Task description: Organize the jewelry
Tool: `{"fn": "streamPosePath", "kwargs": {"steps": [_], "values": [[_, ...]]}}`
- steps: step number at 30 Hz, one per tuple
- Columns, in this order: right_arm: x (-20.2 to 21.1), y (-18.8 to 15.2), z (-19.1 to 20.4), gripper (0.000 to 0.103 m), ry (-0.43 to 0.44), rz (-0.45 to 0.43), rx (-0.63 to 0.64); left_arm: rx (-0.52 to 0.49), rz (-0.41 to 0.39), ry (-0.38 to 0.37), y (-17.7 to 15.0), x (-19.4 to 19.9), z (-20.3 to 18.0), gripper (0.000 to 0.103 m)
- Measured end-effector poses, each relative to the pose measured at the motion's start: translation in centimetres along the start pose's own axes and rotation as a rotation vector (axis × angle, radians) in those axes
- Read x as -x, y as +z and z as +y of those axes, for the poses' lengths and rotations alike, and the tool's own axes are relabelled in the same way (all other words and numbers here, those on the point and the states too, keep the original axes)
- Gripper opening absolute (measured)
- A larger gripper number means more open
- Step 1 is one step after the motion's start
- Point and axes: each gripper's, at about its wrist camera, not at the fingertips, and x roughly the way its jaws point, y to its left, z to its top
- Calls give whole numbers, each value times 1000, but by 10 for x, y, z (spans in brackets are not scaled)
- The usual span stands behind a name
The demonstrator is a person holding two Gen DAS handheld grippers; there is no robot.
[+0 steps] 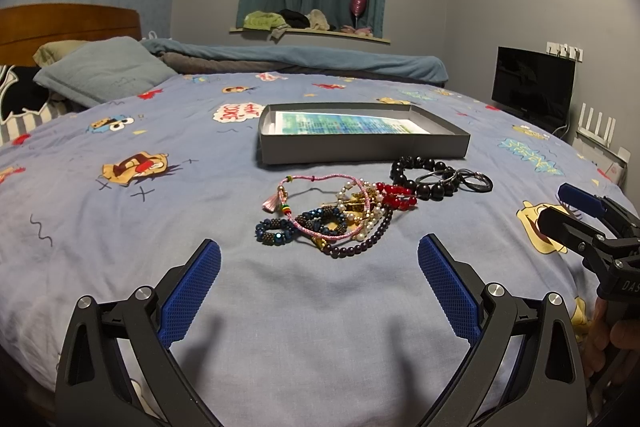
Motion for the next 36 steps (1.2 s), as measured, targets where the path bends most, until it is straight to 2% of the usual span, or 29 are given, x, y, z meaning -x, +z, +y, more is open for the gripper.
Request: {"fn": "streamPosePath", "kwargs": {"steps": [24,31,36], "values": [[0,0,0,98,0,-1,0,-1,-2,3,0,2,4,98],[-1,0,0,98,2,3,1,0,10,-26,2,1,4,98],[-5,3,-1,98,15,34,0,23,58,-75,5,-7,10,98]]}}
